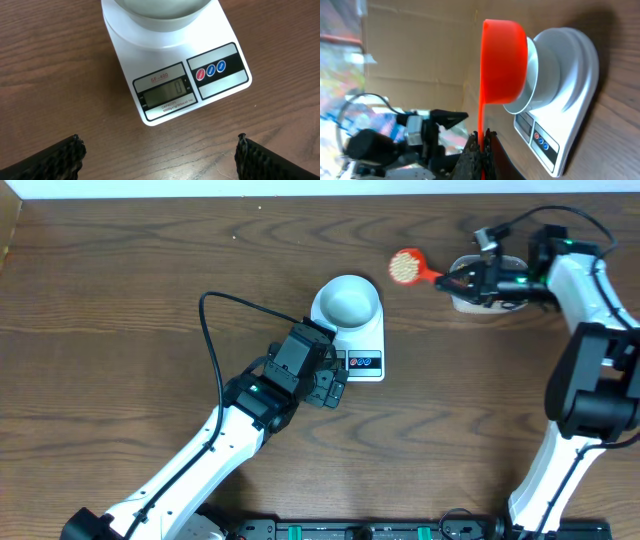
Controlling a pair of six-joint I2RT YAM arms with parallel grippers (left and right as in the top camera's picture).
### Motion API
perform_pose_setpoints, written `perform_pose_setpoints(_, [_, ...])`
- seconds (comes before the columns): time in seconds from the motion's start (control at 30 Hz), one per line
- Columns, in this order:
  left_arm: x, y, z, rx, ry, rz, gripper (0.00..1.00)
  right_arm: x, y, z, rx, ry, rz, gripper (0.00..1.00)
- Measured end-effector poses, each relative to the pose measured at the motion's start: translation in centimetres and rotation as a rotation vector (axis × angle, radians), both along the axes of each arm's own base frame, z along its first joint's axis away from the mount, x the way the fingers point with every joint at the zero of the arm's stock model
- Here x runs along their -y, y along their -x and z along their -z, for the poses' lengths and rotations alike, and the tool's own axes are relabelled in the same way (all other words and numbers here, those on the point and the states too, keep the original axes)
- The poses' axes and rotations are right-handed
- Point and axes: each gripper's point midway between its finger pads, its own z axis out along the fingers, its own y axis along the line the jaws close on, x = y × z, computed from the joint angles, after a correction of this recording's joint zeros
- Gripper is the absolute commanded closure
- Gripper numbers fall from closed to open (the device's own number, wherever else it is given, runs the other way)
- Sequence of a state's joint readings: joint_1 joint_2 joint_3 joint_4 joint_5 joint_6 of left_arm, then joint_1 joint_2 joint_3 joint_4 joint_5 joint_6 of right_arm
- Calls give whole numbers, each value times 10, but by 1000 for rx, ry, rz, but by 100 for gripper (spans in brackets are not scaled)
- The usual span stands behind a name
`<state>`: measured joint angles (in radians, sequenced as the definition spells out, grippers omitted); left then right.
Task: Scoop item into bowl and weigh 50g on scale
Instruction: 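Lift the filled scoop and carry it left over the grey bowl, then tilt the scoop with the right gripper to pour chickpeas into the bowl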
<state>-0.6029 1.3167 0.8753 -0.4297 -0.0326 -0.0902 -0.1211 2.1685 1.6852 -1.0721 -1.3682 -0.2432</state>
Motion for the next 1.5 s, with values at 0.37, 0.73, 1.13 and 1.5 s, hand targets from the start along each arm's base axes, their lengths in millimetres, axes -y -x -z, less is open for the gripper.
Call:
perform_pose_setpoints(0.37, [0,0,0,0,0,0,2,-66,4,18,-31,117,-104,99])
perform_pose_setpoints(0.73, [0,0,0,0,0,0,2,-86,8,28,-57,368,-130,99])
perform_pose_setpoints(1.13, [0,0,0,0,0,0,2,-104,9,16,58,652,-174,99])
perform_pose_setpoints(1.5, [0,0,0,0,0,0,2,-106,10,15,109,806,-179,99])
